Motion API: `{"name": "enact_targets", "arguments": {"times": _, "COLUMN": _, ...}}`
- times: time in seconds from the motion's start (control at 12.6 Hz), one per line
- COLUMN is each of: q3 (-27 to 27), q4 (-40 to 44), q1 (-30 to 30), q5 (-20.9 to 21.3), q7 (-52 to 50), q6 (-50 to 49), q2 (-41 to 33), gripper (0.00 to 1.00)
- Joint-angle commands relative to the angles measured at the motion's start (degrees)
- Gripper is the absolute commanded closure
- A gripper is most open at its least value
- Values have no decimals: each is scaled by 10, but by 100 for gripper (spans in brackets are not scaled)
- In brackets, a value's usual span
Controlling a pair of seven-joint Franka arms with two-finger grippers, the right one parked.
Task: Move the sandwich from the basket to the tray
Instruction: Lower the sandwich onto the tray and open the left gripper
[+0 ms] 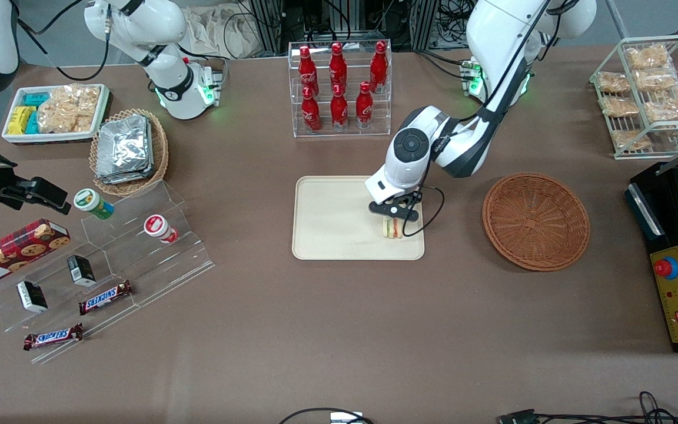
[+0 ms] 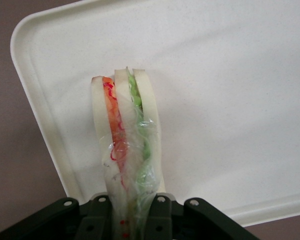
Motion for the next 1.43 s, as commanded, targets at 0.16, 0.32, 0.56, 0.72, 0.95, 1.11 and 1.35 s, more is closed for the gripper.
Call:
{"name": "enact_targets", "arguments": {"times": 0.16, "q3": 8, "q4": 3, "q1": -19, "q5": 11, "q7": -36, "q6": 3, "q2": 11, "gripper": 56}}
{"name": "enact_targets", "arguments": {"times": 0.32, "q3": 8, "q4": 3, "q1": -19, "q5": 23, "q7": -39, "q6": 3, "q2": 16, "gripper": 37}}
{"name": "enact_targets", "arguments": {"times": 0.56, "q3": 8, "q4": 4, "q1": -18, "q5": 27, "q7": -42, "q6": 2, "q2": 15, "gripper": 0}}
{"name": "enact_targets", "arguments": {"times": 0.72, "q3": 11, "q4": 8, "q1": -13, "q5": 27, "q7": -47, "q6": -5, "q2": 2, "gripper": 0}}
{"name": "enact_targets", "arguments": {"times": 0.95, "q3": 29, "q4": 11, "q1": -3, "q5": 27, "q7": -85, "q6": -24, "q2": -27, "gripper": 0}}
{"name": "enact_targets", "arguments": {"times": 1.11, "q3": 51, "q4": 11, "q1": 2, "q5": 27, "q7": -87, "q6": -63, "q2": -55, "gripper": 0}}
{"name": "enact_targets", "arguments": {"times": 1.35, "q3": 100, "q4": 33, "q1": 3, "q5": 27, "q7": -86, "q6": -107, "q2": -95, "gripper": 0}}
